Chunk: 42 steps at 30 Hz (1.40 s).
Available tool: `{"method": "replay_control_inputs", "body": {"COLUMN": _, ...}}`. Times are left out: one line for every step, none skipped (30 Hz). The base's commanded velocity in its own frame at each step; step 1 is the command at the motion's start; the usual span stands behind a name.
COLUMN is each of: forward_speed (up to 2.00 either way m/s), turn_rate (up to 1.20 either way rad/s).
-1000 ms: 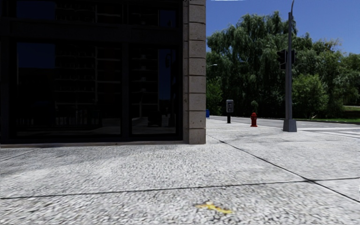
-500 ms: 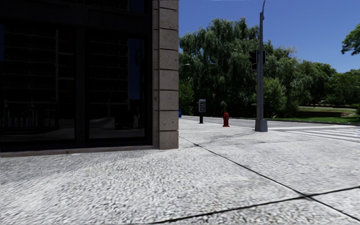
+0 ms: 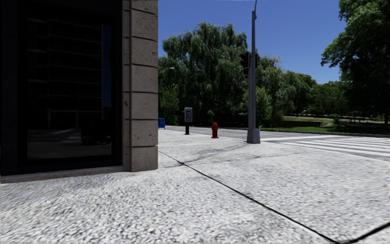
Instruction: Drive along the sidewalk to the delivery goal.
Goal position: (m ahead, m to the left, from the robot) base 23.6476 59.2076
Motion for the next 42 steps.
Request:
{"method": "replay_control_inputs", "body": {"forward_speed": 1.37, "turn_rate": -0.43}}
{"method": "replay_control_inputs", "body": {"forward_speed": 1.38, "turn_rate": -0.43}}
{"method": "replay_control_inputs", "body": {"forward_speed": 1.4, "turn_rate": -0.43}}
{"method": "replay_control_inputs", "body": {"forward_speed": 1.4, "turn_rate": -0.43}}
{"method": "replay_control_inputs", "body": {"forward_speed": 1.42, "turn_rate": -0.41}}
{"method": "replay_control_inputs", "body": {"forward_speed": 1.44, "turn_rate": -0.33}}
{"method": "replay_control_inputs", "body": {"forward_speed": 1.48, "turn_rate": -0.26}}
{"method": "replay_control_inputs", "body": {"forward_speed": 1.48, "turn_rate": -0.26}}
{"method": "replay_control_inputs", "body": {"forward_speed": 1.5, "turn_rate": -0.21}}
{"method": "replay_control_inputs", "body": {"forward_speed": 1.52, "turn_rate": -0.19}}
{"method": "replay_control_inputs", "body": {"forward_speed": 1.52, "turn_rate": -0.13}}
{"method": "replay_control_inputs", "body": {"forward_speed": 1.52, "turn_rate": -0.13}}
{"method": "replay_control_inputs", "body": {"forward_speed": 1.54, "turn_rate": -0.1}}
{"method": "replay_control_inputs", "body": {"forward_speed": 1.54, "turn_rate": -0.06}}
{"method": "replay_control_inputs", "body": {"forward_speed": 1.54, "turn_rate": -0.05}}
{"method": "replay_control_inputs", "body": {"forward_speed": 1.54, "turn_rate": -0.05}}
{"method": "replay_control_inputs", "body": {"forward_speed": 1.59, "turn_rate": 0.0}}
{"method": "replay_control_inputs", "body": {"forward_speed": 1.63, "turn_rate": 0.0}}
{"method": "replay_control_inputs", "body": {"forward_speed": 1.65, "turn_rate": 0.0}}
{"method": "replay_control_inputs", "body": {"forward_speed": 1.65, "turn_rate": 0.0}}
{"method": "replay_control_inputs", "body": {"forward_speed": 1.66, "turn_rate": 0.0}}
{"method": "replay_control_inputs", "body": {"forward_speed": 1.68, "turn_rate": 0.0}}
{"method": "replay_control_inputs", "body": {"forward_speed": 1.69, "turn_rate": 0.0}}
{"method": "replay_control_inputs", "body": {"forward_speed": 1.69, "turn_rate": 0.0}}
{"method": "replay_control_inputs", "body": {"forward_speed": 1.69, "turn_rate": 0.0}}
{"method": "replay_control_inputs", "body": {"forward_speed": 1.72, "turn_rate": 0.0}}
{"method": "replay_control_inputs", "body": {"forward_speed": 1.73, "turn_rate": 0.0}}
{"method": "replay_control_inputs", "body": {"forward_speed": 1.73, "turn_rate": 0.0}}
{"method": "replay_control_inputs", "body": {"forward_speed": 1.73, "turn_rate": 0.0}}
{"method": "replay_control_inputs", "body": {"forward_speed": 1.74, "turn_rate": 0.0}}
{"method": "replay_control_inputs", "body": {"forward_speed": 1.75, "turn_rate": 0.0}}
{"method": "replay_control_inputs", "body": {"forward_speed": 1.76, "turn_rate": 0.0}}
{"method": "replay_control_inputs", "body": {"forward_speed": 1.76, "turn_rate": 0.0}}
{"method": "replay_control_inputs", "body": {"forward_speed": 1.77, "turn_rate": 0.0}}
{"method": "replay_control_inputs", "body": {"forward_speed": 1.78, "turn_rate": 0.0}}
{"method": "replay_control_inputs", "body": {"forward_speed": 1.78, "turn_rate": 0.0}}
{"method": "replay_control_inputs", "body": {"forward_speed": 1.78, "turn_rate": 0.0}}
{"method": "replay_control_inputs", "body": {"forward_speed": 1.8, "turn_rate": 0.0}}
{"method": "replay_control_inputs", "body": {"forward_speed": 1.86, "turn_rate": 0.0}}
{"method": "replay_control_inputs", "body": {"forward_speed": 1.89, "turn_rate": 0.0}}
{"method": "replay_control_inputs", "body": {"forward_speed": 1.89, "turn_rate": 0.0}}
{"method": "replay_control_inputs", "body": {"forward_speed": 1.9, "turn_rate": 0.0}}
